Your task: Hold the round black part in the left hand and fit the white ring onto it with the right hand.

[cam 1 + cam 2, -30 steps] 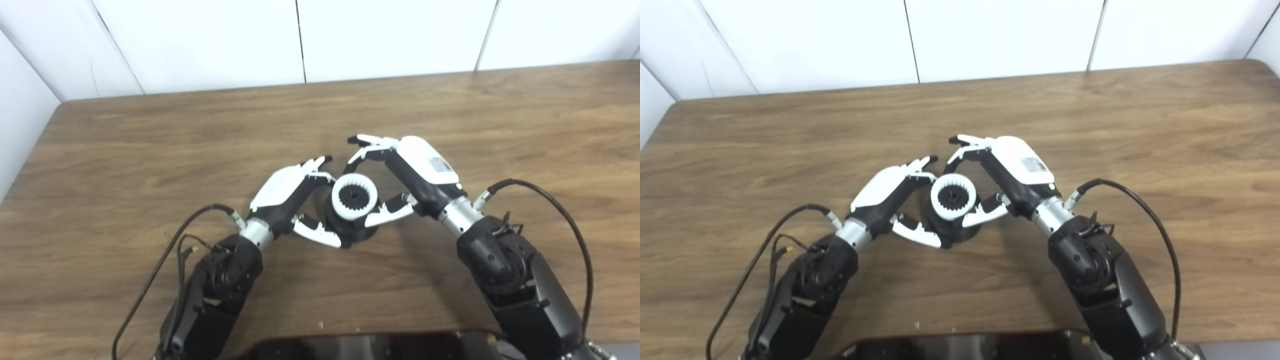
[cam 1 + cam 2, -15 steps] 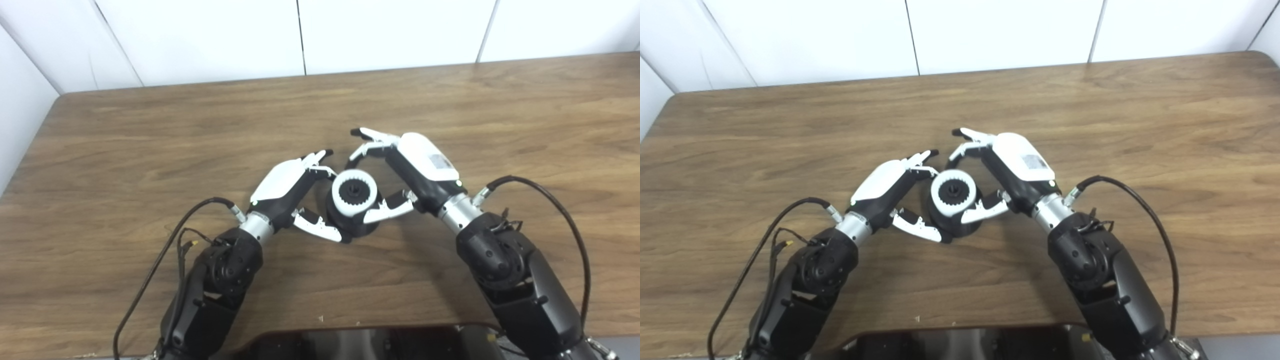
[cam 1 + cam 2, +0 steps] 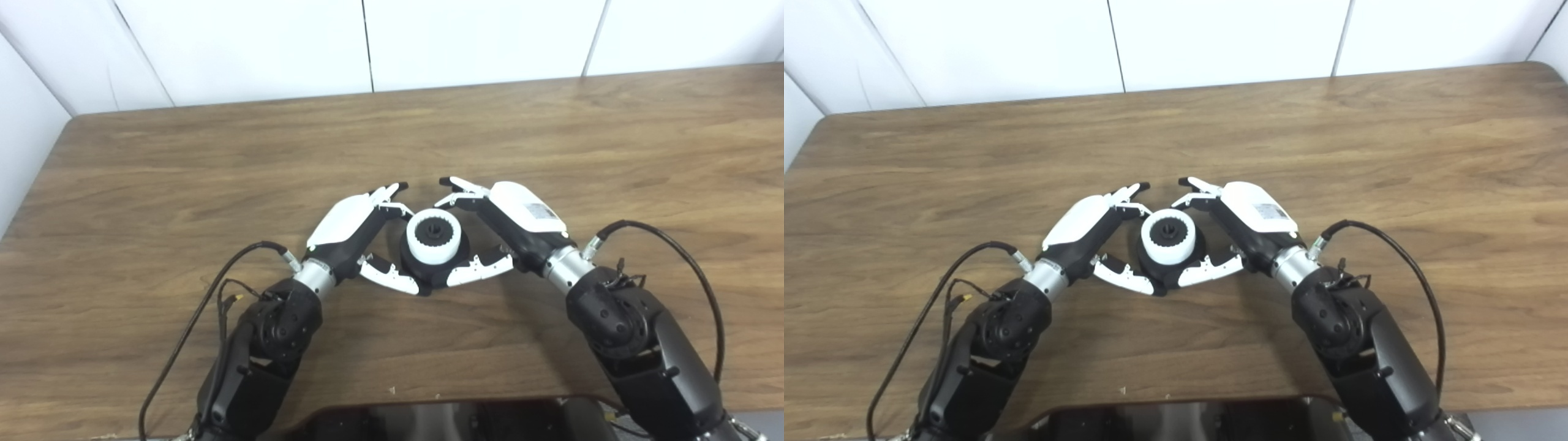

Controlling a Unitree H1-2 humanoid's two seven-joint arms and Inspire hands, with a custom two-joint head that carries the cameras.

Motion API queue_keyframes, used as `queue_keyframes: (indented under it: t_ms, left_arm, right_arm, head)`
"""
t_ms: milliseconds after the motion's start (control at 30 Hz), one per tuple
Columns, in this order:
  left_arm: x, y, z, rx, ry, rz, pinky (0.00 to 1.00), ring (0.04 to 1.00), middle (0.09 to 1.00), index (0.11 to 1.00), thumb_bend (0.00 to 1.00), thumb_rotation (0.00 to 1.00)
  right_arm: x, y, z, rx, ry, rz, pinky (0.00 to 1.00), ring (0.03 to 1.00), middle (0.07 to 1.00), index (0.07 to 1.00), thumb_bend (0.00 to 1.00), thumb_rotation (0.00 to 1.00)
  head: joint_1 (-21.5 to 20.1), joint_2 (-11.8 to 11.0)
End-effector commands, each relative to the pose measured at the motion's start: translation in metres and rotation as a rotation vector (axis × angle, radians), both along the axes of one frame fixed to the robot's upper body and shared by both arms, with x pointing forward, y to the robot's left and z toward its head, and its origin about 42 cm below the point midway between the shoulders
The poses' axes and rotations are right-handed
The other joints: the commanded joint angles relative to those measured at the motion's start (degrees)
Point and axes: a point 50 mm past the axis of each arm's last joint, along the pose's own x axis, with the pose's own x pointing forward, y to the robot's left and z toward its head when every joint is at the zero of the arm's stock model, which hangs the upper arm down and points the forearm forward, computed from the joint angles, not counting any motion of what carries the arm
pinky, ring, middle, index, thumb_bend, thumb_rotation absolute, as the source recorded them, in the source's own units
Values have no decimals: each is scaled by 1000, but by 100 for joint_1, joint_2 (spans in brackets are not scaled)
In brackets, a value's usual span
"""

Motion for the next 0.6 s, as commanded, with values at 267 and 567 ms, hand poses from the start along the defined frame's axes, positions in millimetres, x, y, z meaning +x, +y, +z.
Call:
queue_keyframes:
  t_ms: [267,567]
  left_arm:
    - [9,-4,24,-36,-91,-15,1000,1000,1000,609,993,353]
    - [10,-1,25,-31,-95,-15,1000,1000,1000,610,994,367]
  right_arm:
    - [8,-12,12,-38,13,-16,898,952,974,854,1000,528]
    - [13,-30,11,-56,33,-62,865,950,979,895,1000,494]
  head:
    - [0,-24]
    - [-17,-27]
